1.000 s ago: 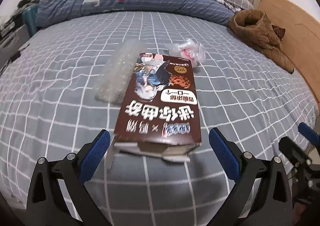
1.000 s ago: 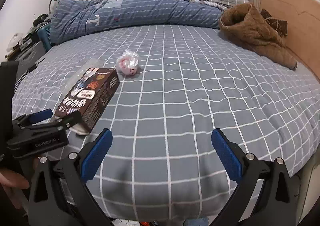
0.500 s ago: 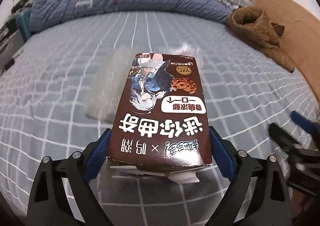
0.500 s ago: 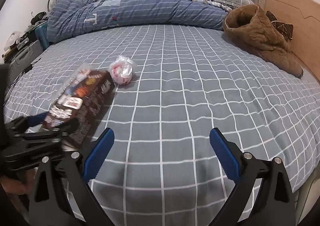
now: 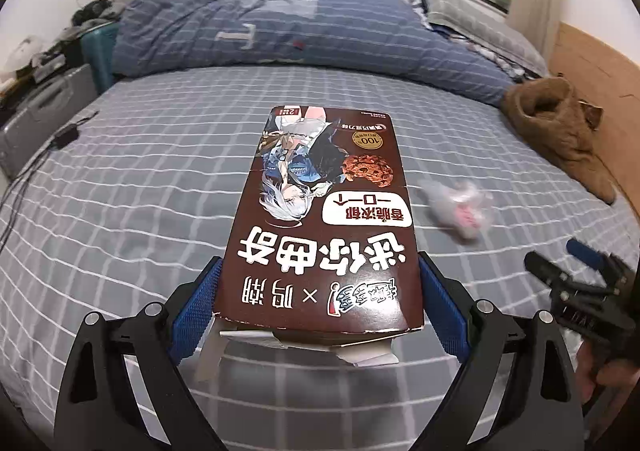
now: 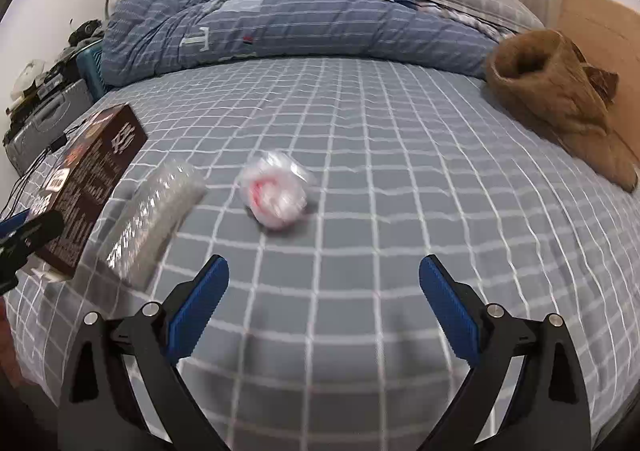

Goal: Collect trash
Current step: 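Grasp the brown snack box with the left tool while the right tool grasps the pink-white bag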

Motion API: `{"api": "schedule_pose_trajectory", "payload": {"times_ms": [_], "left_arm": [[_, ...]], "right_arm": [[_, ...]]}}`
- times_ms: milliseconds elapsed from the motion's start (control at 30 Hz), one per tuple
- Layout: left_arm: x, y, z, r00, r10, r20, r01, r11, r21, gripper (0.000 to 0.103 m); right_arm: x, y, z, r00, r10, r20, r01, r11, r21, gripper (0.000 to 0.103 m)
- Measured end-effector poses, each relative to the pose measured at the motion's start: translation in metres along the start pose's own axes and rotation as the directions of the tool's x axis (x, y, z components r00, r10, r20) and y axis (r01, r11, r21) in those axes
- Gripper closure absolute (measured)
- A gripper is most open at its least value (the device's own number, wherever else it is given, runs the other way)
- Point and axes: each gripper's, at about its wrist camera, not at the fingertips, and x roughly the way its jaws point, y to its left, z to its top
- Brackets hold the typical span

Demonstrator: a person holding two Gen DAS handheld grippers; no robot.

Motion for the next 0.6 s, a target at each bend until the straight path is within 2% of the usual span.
{"api": "schedule_pose_trajectory", "payload": {"times_ms": [167,400,600], "left_arm": [[0.009,0.030,0.015,0.999,0.033,0.017,-0.033,0.999,-0.015,0.013],[0.029,0.045,0.028,0.999,0.051,0.008,-0.051,0.999,-0.010,0.013],[0.040,0.049,0.035,0.999,0.041,0.009,-0.041,0.999,-0.024,0.013]], "right_arm": [[0.028,0.019,0.021,1.000,-0.002,-0.005,0.002,1.000,-0.029,0.011],[0.066,0.031,0.043,1.000,-0.018,-0.020,0.017,0.999,-0.037,0.011],[0.091,0.032,0.051,0.998,0.017,-0.060,-0.018,1.000,-0.021,0.028]]}}
